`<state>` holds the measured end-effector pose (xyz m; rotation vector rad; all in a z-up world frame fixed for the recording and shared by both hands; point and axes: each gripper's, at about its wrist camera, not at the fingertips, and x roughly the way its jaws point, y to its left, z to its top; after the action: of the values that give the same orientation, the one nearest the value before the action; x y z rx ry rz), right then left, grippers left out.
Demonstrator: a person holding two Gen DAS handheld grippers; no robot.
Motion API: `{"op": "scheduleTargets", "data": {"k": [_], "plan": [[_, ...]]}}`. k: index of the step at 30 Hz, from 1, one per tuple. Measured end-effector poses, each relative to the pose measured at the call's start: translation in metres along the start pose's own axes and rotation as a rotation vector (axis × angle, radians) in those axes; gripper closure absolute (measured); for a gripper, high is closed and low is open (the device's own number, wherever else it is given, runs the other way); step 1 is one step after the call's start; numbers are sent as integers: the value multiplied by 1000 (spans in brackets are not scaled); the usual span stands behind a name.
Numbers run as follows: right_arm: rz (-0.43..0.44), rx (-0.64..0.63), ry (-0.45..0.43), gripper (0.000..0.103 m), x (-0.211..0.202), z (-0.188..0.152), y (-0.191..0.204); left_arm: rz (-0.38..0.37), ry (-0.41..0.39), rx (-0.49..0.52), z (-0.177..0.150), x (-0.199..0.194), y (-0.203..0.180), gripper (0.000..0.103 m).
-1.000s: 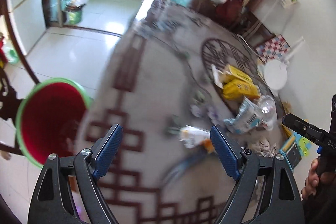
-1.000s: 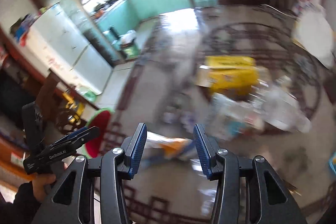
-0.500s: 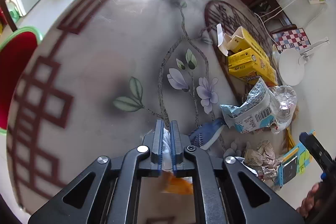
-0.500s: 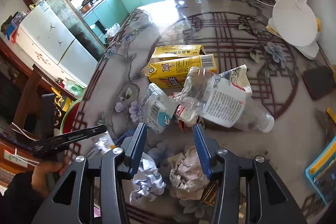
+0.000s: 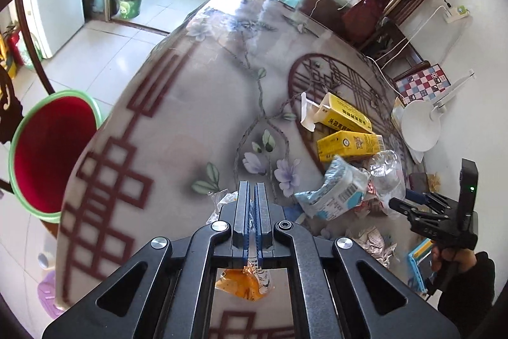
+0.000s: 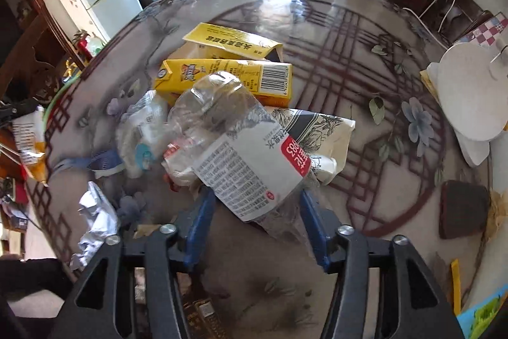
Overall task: Collect trash
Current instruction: 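Grasp orange snack wrapper with left tool while right tool grasps clear water bottle, then move both tools over red bucket and open them to drop wrapper and bottle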
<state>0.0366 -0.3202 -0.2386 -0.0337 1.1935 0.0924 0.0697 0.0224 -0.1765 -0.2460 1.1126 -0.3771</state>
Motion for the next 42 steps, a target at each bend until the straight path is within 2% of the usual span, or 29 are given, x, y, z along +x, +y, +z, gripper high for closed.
{"op": "scheduleTargets", "data": {"k": [4, 7, 9, 10, 11, 13, 19, 25, 28, 32, 42], "plan": [[-68, -75, -3, 39, 9, 5, 10, -6, 10, 7, 1, 1, -5, 101], [-169, -152, 8, 39, 17, 7, 19, -7, 16, 10, 0, 1, -7, 101], [-218, -165, 9, 41, 22, 6, 20, -7, 16, 12, 1, 1, -8, 101], [-223, -156, 5, 45, 22, 6, 20, -7, 16, 12, 0, 0, -8, 101], [-219, -137, 0, 52, 21, 6, 18, -7, 15, 13, 0, 0, -8, 101], [-179, -63, -15, 59, 16, 7, 11, -5, 10, 11, 1, -1, -7, 101], [-154, 86, -125, 60, -28, 8, 3, -1, -7, 9, 3, -9, -3, 101], [-104, 163, -284, 60, -98, 15, 22, 11, -44, 35, 9, -21, 4, 101], [-104, 134, -352, 60, -127, 24, 51, 2, -58, 33, 14, -26, 11, 101], [-74, 92, -383, 59, -143, 40, 89, -1, -80, 33, 22, -34, 24, 101], [63, -2, -372, 59, -128, 83, 204, 34, -110, -31, 37, -56, 94, 101]]}}
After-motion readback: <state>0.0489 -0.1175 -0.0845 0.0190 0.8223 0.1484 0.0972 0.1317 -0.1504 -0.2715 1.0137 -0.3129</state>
